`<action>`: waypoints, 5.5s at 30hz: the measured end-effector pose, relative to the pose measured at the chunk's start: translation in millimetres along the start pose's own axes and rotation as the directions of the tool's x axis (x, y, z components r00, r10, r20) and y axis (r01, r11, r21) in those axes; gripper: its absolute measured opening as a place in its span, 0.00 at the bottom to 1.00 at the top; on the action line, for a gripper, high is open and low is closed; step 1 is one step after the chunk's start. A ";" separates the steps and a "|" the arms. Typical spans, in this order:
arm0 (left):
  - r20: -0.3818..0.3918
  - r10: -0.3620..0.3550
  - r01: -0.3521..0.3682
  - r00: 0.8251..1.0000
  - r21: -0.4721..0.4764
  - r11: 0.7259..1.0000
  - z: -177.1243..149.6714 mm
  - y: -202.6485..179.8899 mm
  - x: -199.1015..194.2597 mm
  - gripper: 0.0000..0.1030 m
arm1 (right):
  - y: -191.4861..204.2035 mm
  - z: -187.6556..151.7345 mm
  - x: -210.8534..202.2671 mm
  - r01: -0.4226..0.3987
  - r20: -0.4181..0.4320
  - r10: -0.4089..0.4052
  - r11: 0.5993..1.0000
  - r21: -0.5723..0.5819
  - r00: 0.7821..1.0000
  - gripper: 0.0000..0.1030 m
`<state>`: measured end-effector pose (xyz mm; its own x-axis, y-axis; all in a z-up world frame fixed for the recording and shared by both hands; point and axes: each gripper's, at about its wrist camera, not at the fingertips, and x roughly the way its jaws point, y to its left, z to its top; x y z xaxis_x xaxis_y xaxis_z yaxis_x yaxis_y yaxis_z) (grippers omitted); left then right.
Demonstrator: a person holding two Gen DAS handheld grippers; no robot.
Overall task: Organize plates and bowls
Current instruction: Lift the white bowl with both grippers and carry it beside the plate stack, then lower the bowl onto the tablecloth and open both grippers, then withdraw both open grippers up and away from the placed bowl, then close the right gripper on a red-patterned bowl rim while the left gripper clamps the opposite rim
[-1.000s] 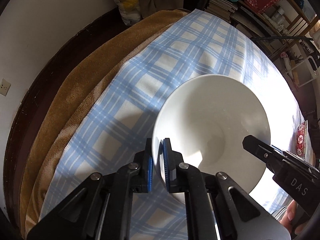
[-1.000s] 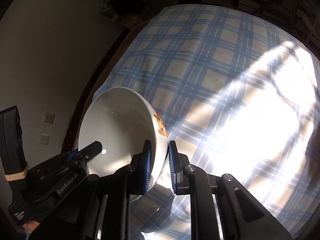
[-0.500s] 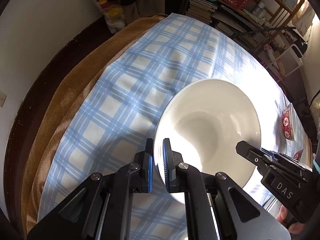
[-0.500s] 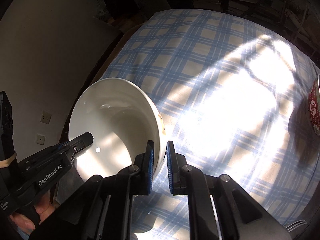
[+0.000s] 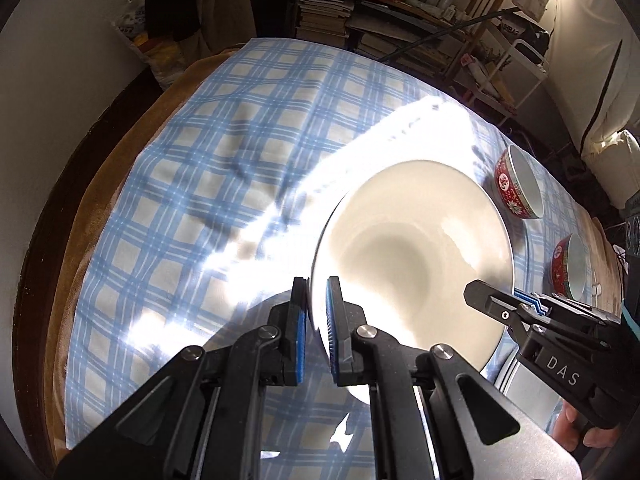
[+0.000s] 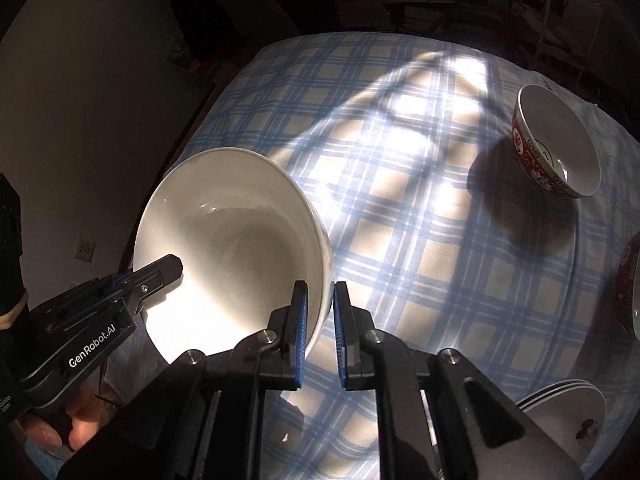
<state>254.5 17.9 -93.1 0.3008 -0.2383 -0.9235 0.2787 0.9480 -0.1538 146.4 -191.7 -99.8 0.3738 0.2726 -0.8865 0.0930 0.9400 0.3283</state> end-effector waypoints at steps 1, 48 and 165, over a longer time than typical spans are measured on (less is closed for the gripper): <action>0.000 0.000 0.000 1.000 0.009 1.000 -1.9 -5.1 -1.3 0.09 | -4.5 -3.4 -4.1 0.001 0.004 -0.001 1.000 0.006 1.000 0.13; -0.176 0.040 0.001 0.984 0.229 0.973 -41.8 -107.8 58.8 0.11 | -110.5 -61.7 -7.5 0.042 0.046 -0.048 0.992 0.122 0.998 0.16; -0.143 -0.045 0.101 0.989 0.417 0.903 -16.1 -370.4 117.5 0.08 | -339.9 -55.0 -68.4 0.122 0.100 -0.165 0.932 0.341 0.981 0.07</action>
<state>171.9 -357.8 -150.4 0.1541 -0.2477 -0.9565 0.6628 0.7439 -0.0859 38.4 -518.6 -168.7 0.4437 0.0923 -0.8914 0.4469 0.8394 0.3094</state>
